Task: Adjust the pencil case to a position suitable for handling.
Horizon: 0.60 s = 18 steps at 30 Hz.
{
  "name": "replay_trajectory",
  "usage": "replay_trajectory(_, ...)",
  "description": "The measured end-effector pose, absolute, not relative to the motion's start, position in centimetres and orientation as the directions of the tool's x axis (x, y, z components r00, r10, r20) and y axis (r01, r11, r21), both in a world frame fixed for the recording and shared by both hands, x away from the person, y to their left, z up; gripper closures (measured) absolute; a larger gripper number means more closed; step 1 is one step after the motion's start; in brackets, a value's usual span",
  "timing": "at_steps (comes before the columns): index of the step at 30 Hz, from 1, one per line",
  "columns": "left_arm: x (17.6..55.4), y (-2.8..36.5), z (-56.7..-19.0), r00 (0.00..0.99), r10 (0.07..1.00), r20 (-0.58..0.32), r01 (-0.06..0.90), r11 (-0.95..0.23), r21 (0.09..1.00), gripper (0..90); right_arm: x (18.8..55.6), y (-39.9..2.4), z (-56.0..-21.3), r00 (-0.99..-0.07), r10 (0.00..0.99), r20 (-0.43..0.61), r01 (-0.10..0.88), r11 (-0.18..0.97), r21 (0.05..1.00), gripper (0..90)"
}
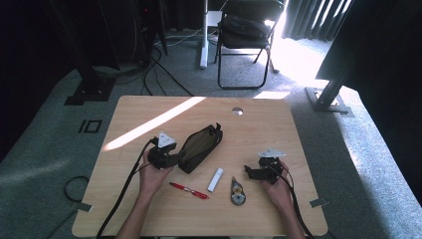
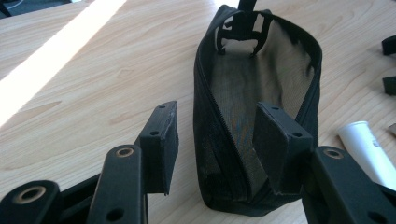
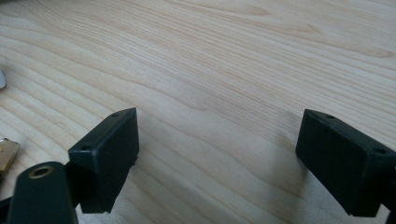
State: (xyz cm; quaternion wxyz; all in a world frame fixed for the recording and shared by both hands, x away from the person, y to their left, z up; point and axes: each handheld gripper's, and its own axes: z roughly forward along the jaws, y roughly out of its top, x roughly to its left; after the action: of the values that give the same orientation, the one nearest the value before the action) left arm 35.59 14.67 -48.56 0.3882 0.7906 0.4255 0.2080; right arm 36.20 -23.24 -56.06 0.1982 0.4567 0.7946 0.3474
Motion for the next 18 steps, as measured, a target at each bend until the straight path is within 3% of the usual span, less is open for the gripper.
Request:
replay_trajectory(9, 36.1, 14.2, -49.4, 0.556, 0.831, 0.02, 0.524, -0.368, 0.768, 53.8, 36.2, -23.2, -56.1, -0.504, 0.864, 0.002, 0.588, 0.341, 0.733, 13.1)
replay_trajectory(18, 36.2, 14.1, -49.8, 0.568, 0.822, 0.05, 0.512, -0.4, 0.76, 66.2, 36.2, -23.2, -56.1, -0.504, 0.864, 0.002, 0.588, 0.341, 0.733, 13.1)
